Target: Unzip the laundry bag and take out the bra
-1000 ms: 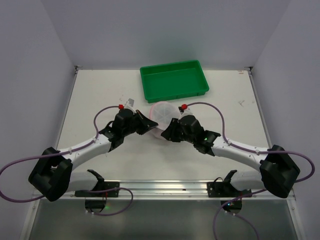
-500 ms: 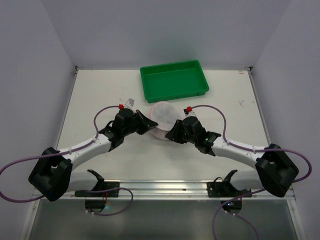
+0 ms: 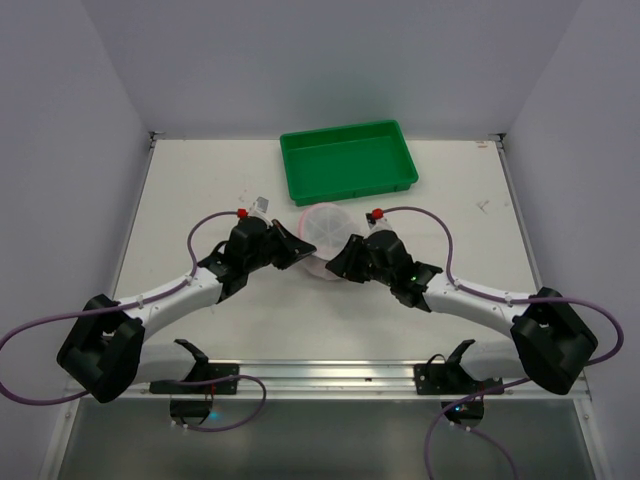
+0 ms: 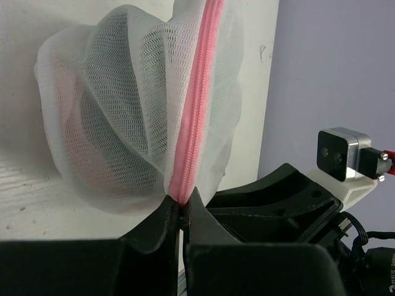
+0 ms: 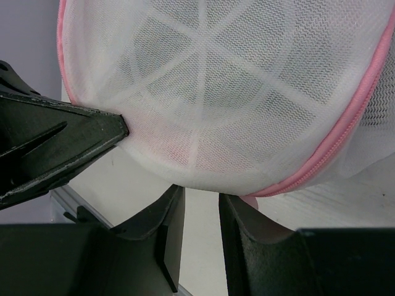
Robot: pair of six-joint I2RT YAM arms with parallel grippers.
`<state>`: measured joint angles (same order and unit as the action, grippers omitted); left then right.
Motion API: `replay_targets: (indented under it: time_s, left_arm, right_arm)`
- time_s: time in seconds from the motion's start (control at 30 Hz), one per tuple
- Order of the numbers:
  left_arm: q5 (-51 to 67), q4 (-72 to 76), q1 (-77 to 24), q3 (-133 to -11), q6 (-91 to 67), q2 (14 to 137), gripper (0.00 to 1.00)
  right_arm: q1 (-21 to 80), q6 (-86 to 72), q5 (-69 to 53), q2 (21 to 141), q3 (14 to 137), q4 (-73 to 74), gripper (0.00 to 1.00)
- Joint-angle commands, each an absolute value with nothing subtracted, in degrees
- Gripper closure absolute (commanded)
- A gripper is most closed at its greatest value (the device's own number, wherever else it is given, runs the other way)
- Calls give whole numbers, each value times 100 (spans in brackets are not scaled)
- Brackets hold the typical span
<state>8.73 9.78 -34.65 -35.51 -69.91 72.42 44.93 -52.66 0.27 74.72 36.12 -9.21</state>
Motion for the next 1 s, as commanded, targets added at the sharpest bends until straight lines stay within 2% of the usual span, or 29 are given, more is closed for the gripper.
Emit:
replay_targets:
  time_s: [0.0, 0.4, 0.53, 0.67, 0.77, 0.93, 0.97]
  left_arm:
    - [932, 1081, -3507, -3797, -7014, 7207, 100]
    - [914, 1046, -3516, -3797, -7005, 7163, 100]
    - [914, 1046, -3524, -3814, -7014, 7172, 100]
    - [905, 1037, -3516, -3806, -7005, 7172, 100]
    - [896, 1028, -3516, -3806, -6987, 7172, 100]
    - [861, 976, -3516, -3797, -6943, 7172, 100]
    - [853, 967, -3516, -3797, -6935, 7172, 100]
  right_arm:
    - [4465, -5115, 26, 7479, 3674, -1292, 70]
    - [4465, -5247, 659, 7638, 3841, -633, 71]
    - [4465, -5195, 650, 7638, 3832, -738, 81]
    - [4465, -5063, 580, 7655, 3902, -799, 84]
    - [4465, -4975, 510, 7655, 3937, -791, 92]
    - [4474, -4764, 413, 7559, 3973, -756, 93]
    - [4474, -4720, 387, 7515, 3973, -773, 96]
